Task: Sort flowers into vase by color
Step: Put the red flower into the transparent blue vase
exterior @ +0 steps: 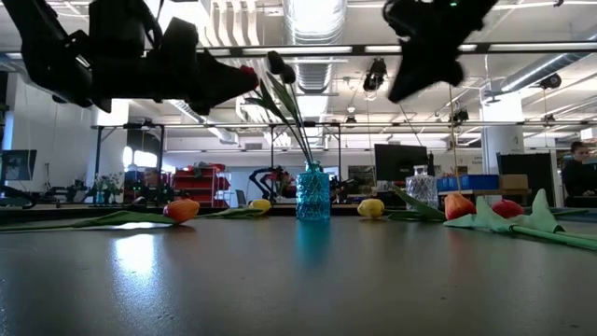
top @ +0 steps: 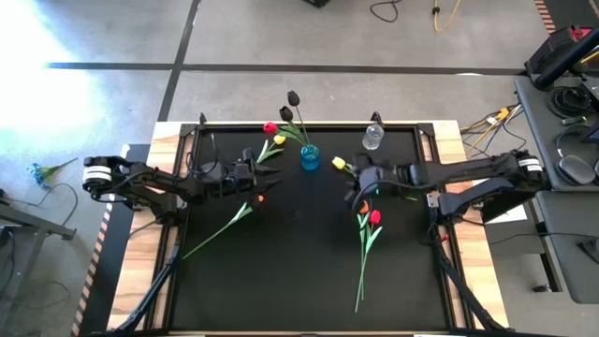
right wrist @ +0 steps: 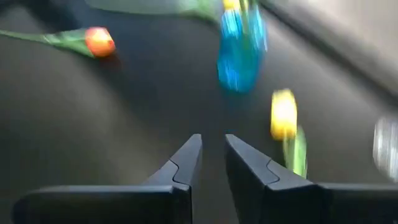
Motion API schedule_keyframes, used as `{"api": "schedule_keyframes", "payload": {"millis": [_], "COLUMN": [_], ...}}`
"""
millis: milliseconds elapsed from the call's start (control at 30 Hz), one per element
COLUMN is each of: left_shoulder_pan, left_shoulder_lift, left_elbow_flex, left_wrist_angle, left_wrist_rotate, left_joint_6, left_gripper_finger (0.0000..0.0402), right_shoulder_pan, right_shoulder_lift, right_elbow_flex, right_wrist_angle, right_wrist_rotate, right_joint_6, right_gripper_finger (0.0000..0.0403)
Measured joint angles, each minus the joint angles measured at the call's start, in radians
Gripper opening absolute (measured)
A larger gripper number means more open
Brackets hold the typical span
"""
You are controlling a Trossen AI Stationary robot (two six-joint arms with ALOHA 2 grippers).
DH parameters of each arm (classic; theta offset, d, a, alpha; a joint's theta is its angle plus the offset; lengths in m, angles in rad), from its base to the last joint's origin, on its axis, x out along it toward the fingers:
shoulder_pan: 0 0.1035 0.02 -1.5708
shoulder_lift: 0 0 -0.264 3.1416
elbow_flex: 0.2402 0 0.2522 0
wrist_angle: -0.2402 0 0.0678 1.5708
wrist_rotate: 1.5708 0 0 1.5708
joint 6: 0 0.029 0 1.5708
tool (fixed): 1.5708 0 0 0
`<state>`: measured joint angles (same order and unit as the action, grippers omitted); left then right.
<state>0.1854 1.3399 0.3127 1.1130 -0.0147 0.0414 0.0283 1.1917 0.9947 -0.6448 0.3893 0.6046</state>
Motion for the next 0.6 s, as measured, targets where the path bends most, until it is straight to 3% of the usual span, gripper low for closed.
{"api": "schedule_keyframes", "payload": {"millis": [133,267,400,500,600], "left_shoulder_pan": [0.023,0.057,0.089,0.107,0.123], "left_shoulder_lift": [0.003,0.048,0.12,0.171,0.205], "left_elbow_flex": [-0.002,-0.002,-0.002,-0.005,-0.019], "left_wrist_angle": [-0.004,0.0,0.073,0.174,0.254], "left_wrist_rotate": [0.0,0.0,0.066,0.162,0.179], "left_joint_6": [-0.044,-0.103,-0.155,-0.183,-0.209], "left_gripper_finger": [0.0101,0.0081,0.0054,0.0031,0.0009], "right_shoulder_pan": [0.1,0.17,0.206,0.225,0.247], "right_shoulder_lift": [0.005,0.022,0.053,0.096,0.149], "right_elbow_flex": [0.0,0.0,-0.014,-0.031,-0.046], "right_wrist_angle": [-0.246,-0.391,-0.401,-0.38,-0.328], "right_wrist_rotate": [-0.079,-0.198,-0.269,-0.324,-0.379], "right_joint_6": [0.463,0.776,0.946,1.02,1.068], "right_gripper_finger": [0.0095,0.0144,0.0182,0.0187,0.0183]}}
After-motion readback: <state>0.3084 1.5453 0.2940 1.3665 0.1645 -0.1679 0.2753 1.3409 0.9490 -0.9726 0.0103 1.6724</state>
